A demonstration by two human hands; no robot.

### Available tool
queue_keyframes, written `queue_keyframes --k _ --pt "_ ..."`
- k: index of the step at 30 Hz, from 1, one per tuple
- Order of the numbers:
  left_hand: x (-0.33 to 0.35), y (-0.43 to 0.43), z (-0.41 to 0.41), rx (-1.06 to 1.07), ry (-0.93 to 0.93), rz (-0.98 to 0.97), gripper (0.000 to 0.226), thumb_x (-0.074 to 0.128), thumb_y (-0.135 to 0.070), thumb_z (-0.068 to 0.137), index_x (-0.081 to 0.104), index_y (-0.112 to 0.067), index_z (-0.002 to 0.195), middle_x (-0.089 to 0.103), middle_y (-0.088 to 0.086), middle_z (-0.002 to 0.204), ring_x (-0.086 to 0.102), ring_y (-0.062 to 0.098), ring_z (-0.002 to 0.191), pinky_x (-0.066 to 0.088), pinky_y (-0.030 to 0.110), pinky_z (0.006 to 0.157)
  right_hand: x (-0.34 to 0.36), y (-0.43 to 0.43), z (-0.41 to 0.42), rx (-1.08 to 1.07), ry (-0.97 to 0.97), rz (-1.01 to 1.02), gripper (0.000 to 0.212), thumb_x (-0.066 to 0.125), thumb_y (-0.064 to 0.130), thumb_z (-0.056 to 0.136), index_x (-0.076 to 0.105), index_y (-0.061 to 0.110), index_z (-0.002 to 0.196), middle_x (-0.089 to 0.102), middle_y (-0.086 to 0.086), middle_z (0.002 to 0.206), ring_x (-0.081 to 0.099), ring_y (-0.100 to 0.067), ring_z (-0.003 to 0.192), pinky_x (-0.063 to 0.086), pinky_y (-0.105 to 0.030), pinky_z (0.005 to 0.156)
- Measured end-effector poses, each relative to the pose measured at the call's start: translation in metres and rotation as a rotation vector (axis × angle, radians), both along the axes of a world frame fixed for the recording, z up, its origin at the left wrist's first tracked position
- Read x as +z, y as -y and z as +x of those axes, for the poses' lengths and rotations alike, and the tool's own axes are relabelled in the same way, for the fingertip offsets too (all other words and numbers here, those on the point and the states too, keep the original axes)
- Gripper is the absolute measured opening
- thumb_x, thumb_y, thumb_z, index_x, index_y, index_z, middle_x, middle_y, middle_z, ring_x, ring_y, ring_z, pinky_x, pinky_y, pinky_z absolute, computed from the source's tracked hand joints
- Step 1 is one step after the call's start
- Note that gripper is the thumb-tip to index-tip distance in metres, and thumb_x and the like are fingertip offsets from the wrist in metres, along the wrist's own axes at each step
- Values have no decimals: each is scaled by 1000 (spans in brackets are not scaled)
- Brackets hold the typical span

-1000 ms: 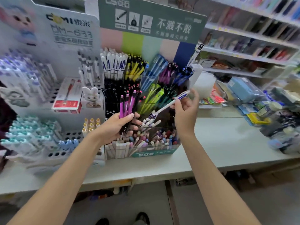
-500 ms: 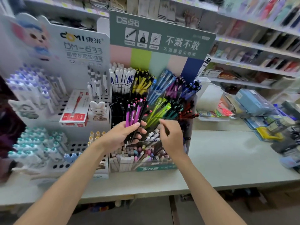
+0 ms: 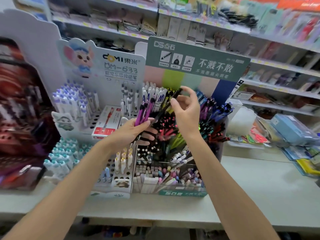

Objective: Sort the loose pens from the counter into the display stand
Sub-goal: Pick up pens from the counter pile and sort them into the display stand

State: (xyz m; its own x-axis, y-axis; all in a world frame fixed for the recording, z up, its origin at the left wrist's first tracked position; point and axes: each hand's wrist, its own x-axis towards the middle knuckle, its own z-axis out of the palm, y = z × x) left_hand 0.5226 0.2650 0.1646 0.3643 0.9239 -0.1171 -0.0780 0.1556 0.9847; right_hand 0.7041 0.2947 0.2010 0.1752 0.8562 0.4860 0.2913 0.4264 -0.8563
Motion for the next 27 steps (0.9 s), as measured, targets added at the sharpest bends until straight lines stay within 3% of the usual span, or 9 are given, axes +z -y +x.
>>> queue_keyframes --k 3,6,10,15,18,21,24,25,27 --pt "-3 0 -14 94 -16 37 29 46 -33 101 62 -25 124 72 6 108 69 13 82 55 25 68 8 -9 6 -201 -46 206 39 63 8 93 49 12 129 62 -1 96 62 -10 87 51 -17 80" --pt "-4 -1 -18 101 -19 72 28 46 -31 101 64 -24 122 71 2 97 58 8 68 50 22 61 0 -16 -3 -169 181 291 39 62 6 92 48 9 129 62 -7 99 62 -15 86 53 -22 82" --pt "-8 -6 -18 97 36 68 28 50 -31 98 67 -23 119 69 0 86 54 9 65 47 23 60 -37 -19 -12 26 509 196 34 62 5 92 55 8 125 67 -6 96 64 -16 87 56 -34 83" --pt "-14 -10 -17 98 33 93 27 46 -26 102 65 -13 118 61 0 77 45 10 60 41 20 54 -56 -17 -13 59 793 161 18 63 17 91 77 12 102 71 -4 104 55 -23 108 41 -39 98" --pt "-13 -10 -14 46 -6 109 27 44 -27 103 63 -11 115 55 -3 70 42 10 58 38 21 54 -37 -11 -3 87 617 50 23 62 19 93 73 16 113 68 3 112 53 -16 111 41 -40 101" --pt "-10 -10 1 -96 -38 133 27 44 -29 102 62 -10 108 48 -3 67 38 10 56 35 20 54 -3 3 3 263 298 -91 41 65 36 92 58 27 131 61 11 118 58 -13 99 48 -25 90" --pt "-4 -10 31 -266 -26 136 23 50 -30 97 67 -25 82 43 -6 62 29 11 54 26 23 52 6 12 5 367 471 -136 59 71 37 87 44 36 139 46 17 143 49 -3 123 32 -1 95" --pt "-3 -11 40 -287 -33 144 23 52 -30 95 67 -26 77 42 -5 62 28 11 54 24 23 52 5 13 9 342 509 -108 52 72 33 87 49 33 133 50 15 140 51 -4 119 33 -4 94" --pt "-4 -14 51 -269 -27 139 17 55 -30 95 67 -20 90 45 -1 68 31 10 54 26 21 51 5 10 25 235 422 -49 29 72 24 88 60 22 114 62 10 116 59 -7 99 39 -15 87"
